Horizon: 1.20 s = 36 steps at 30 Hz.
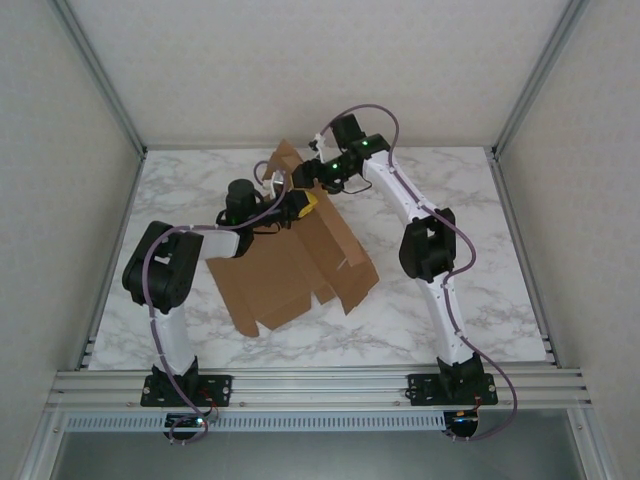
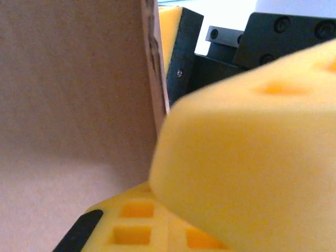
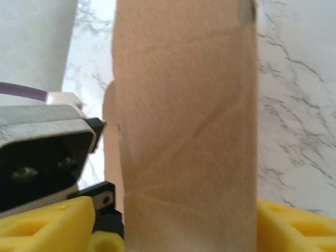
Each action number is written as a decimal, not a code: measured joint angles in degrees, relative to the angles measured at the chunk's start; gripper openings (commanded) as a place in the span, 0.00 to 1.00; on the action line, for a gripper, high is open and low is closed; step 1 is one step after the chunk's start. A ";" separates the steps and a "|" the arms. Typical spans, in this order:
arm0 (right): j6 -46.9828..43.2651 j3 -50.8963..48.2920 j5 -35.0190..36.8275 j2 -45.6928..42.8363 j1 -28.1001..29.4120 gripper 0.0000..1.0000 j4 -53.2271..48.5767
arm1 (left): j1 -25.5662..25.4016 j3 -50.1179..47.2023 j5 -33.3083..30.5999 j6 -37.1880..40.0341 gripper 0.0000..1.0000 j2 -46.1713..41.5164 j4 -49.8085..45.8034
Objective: Fold the paper box
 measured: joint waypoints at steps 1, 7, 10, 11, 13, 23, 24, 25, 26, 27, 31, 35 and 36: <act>-0.04 -0.09 1.33 -0.28 0.04 0.80 -0.35 | 0.02 0.00 -0.44 0.00 0.00 0.00 -0.20; -1.40 -4.00 12.57 -8.15 0.13 0.85 -2.19 | 0.39 -0.79 -4.55 -1.95 0.00 -0.09 3.13; -1.44 -9.05 16.26 -16.26 0.33 0.82 -1.44 | 0.85 -1.62 -6.71 -4.22 0.00 -0.09 6.58; -1.44 -11.21 17.33 -19.52 0.57 0.79 -0.79 | 0.87 -1.95 -7.26 -4.96 0.00 -0.09 7.87; -1.55 -16.28 19.37 -25.79 1.49 0.69 1.40 | 0.96 -2.58 -8.26 -6.56 0.00 -0.09 10.36; -2.27 -51.30 30.71 -48.57 18.91 0.04 16.35 | 1.03 -3.87 -14.25 -12.46 0.00 1.53 21.53; -2.58 -53.70 31.61 -48.68 20.74 0.00 17.29 | 1.03 -3.87 -14.62 -12.57 0.00 1.88 21.73; -2.49 -56.30 32.52 -48.57 22.71 0.00 18.49 | 1.03 -3.87 -14.99 -12.57 0.00 2.27 21.70; -2.23 -58.75 33.11 -48.22 24.37 0.00 19.67 | 1.03 -3.87 -15.45 -12.55 0.00 2.58 21.70; -2.19 -60.61 33.51 -47.74 25.59 0.00 20.59 | 1.03 -3.87 -15.89 -12.55 0.00 2.71 21.64; -1.27 -63.80 35.78 -41.72 28.92 0.00 23.67 | 1.03 -3.87 -17.59 -12.41 0.00 2.78 21.24; 0.26 -63.80 38.62 -33.31 31.17 0.00 28.33 | 1.03 -4.02 -18.43 -10.54 0.00 2.75 19.26; 0.50 -63.80 39.26 -31.87 31.47 0.00 29.07 | 1.03 -4.11 -18.53 -9.73 0.00 2.64 18.14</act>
